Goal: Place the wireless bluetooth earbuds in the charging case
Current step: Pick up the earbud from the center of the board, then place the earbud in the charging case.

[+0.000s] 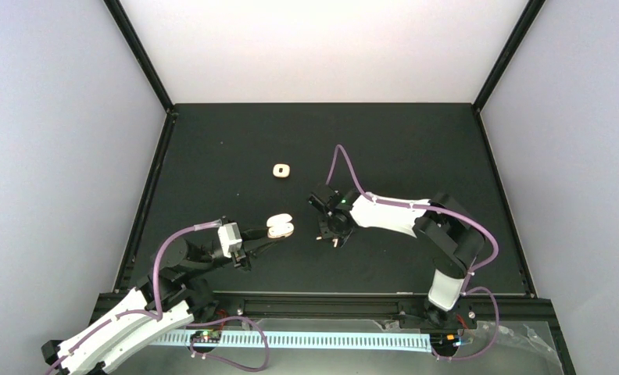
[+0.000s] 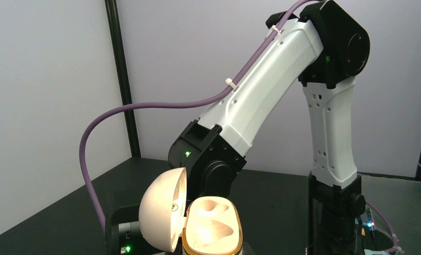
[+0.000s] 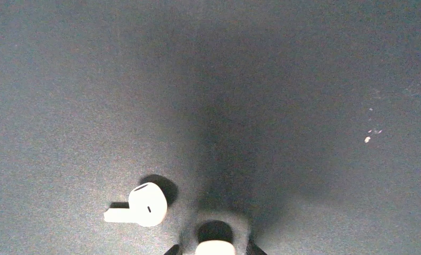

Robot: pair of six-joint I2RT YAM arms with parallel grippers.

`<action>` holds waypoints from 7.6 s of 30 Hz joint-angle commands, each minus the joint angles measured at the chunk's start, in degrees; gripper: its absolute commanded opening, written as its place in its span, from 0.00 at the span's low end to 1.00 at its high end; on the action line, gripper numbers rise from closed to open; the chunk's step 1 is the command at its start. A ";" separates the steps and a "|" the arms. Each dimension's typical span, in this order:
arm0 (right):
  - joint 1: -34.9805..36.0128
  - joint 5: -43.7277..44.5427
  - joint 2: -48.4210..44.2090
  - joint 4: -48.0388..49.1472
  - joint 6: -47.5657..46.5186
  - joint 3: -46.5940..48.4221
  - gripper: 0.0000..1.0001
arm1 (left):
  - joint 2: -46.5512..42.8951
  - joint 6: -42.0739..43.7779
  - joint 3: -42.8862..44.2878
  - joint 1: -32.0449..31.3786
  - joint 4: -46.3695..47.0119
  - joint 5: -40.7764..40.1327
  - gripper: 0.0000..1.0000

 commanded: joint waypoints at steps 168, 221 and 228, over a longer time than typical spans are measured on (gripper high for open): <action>31.67 25.24 -39.01 10.00 -47.69 15.15 0.01 | 31.18 -7.17 10.24 -0.46 34.51 9.26 0.02; 31.65 23.04 -37.27 9.42 -46.39 14.47 0.01 | 31.13 -10.06 13.22 -0.52 31.02 8.46 0.02; 31.67 22.91 -37.41 9.20 -45.55 14.13 0.01 | 30.63 -10.15 13.48 -0.46 31.16 8.24 0.02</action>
